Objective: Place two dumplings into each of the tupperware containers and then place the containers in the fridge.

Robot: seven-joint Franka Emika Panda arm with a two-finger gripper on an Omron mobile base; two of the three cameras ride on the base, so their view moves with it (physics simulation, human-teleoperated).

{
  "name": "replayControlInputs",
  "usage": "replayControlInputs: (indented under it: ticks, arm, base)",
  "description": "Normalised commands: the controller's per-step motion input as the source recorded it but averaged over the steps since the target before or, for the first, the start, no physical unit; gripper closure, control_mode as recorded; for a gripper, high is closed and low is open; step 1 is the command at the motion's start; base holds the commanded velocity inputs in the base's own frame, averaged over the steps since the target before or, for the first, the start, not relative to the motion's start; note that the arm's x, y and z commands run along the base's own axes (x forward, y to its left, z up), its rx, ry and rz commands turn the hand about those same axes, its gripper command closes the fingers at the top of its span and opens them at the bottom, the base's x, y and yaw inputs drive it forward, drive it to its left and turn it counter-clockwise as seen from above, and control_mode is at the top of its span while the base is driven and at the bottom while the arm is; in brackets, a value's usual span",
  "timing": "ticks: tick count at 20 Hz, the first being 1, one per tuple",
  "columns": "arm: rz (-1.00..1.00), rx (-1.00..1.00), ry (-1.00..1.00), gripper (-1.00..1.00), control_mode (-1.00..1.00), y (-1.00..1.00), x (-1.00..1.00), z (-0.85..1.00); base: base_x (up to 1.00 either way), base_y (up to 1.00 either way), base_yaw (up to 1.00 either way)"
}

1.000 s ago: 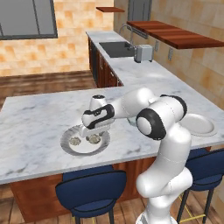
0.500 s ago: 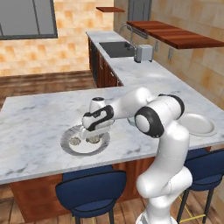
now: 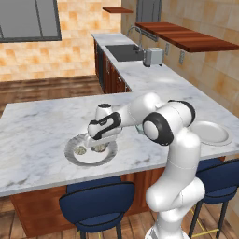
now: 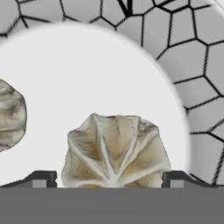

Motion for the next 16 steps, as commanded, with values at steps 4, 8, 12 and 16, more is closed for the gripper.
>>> replayControlInputs:
  ticks: [4,8,12,16]
  arm:
    - [0.0,0.0,-0.01,-1.0,-1.0,0.0,0.24,-0.28]
    - [0.0,0.0,0.0,-1.0,-1.0,0.0,0.22,-0.47]
    - [0.0,0.0,0.0,1.0,-1.0,0.0,0.14,-0.28]
    - [0.0,0.0,-0.02,1.0,-1.0,-0.12,-0.02,0.27]
  base:
    - [0.0,0.0,0.0]
    - [0.0,0.0,0.0]
    - [0.0,0.0,0.0]
    - [0.0,0.0,0.0]
